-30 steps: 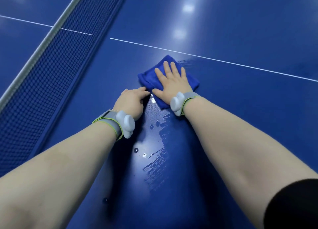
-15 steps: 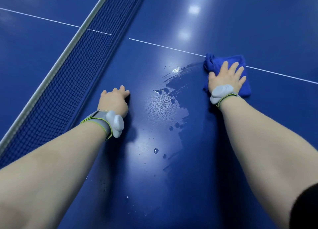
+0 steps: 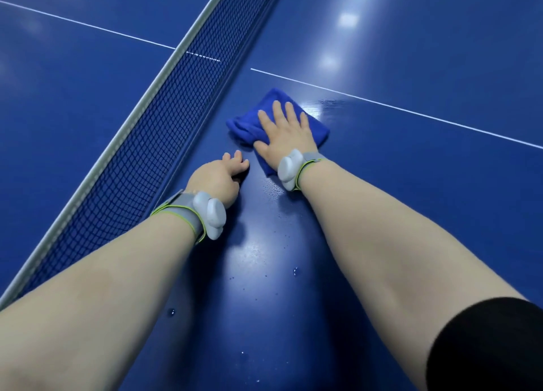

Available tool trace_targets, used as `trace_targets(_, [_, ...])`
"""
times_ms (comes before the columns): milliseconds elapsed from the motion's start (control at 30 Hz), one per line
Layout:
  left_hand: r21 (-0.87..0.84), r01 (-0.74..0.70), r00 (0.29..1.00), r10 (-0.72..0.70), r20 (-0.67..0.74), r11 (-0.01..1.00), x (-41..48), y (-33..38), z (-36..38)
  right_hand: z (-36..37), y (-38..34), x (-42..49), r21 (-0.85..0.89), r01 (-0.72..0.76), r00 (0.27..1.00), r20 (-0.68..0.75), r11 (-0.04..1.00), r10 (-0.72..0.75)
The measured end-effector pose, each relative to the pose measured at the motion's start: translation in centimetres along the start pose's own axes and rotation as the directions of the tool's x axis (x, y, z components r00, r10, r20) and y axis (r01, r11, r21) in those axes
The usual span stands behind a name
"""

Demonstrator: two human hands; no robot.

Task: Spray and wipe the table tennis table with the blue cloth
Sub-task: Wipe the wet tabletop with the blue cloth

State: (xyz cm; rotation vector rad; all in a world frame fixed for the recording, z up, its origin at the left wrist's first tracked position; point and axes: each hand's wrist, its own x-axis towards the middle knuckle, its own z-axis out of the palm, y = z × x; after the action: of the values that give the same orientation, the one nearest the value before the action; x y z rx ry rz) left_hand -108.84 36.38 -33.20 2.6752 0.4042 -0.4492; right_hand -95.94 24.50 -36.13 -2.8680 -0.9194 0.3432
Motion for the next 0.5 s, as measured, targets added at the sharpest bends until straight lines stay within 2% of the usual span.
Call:
trace_targets(100, [-0.001,-0.046,0.997,0.046,-0.059,0.999,0.0,-1.0,-0.5,-0.1,0.2,0.1,0.017,0.018,1.0,-0.007,1.0,-0.018])
trace_targets(133, [0.017,-0.031,0.996,0.032,-0.087,0.999,0.0,-1.2,-0.9,-0.1,0.8,0.2,0.022,-0.027,0.999,-0.03,0.999,0.028])
trace_targets(200, [0.084,0.038,0.992,-0.027,-0.122,0.996,-0.2,-1.6,-1.6,-0.3,2.7,0.2,0.078,-0.224,0.967,-0.105,0.972,0.231])
trace_targets(267, [0.128,0.09,0.992,-0.076,-0.105,0.988,-0.2,-2.0,-2.0,-0.5,5.2,-0.1,0.172,-0.467,0.856,-0.16,0.867,0.492])
trace_targets(333, [0.149,0.103,0.993,-0.094,-0.066,0.983,0.1,-2.6,-2.2,-0.7,7.1,-0.4,0.229,-0.623,0.734,-0.161,0.748,0.66])
trace_targets(400, [0.173,0.114,0.993,-0.11,-0.036,0.978,0.7,-3.2,-2.4,-0.7,7.6,-0.2,0.219,-0.669,0.695,-0.152,0.71,0.703])
trace_targets(500, [0.218,0.121,0.993,-0.12,-0.02,0.968,1.2,-3.7,-2.3,-0.6,6.8,0.5,0.167,-0.66,0.716,-0.159,0.733,0.68])
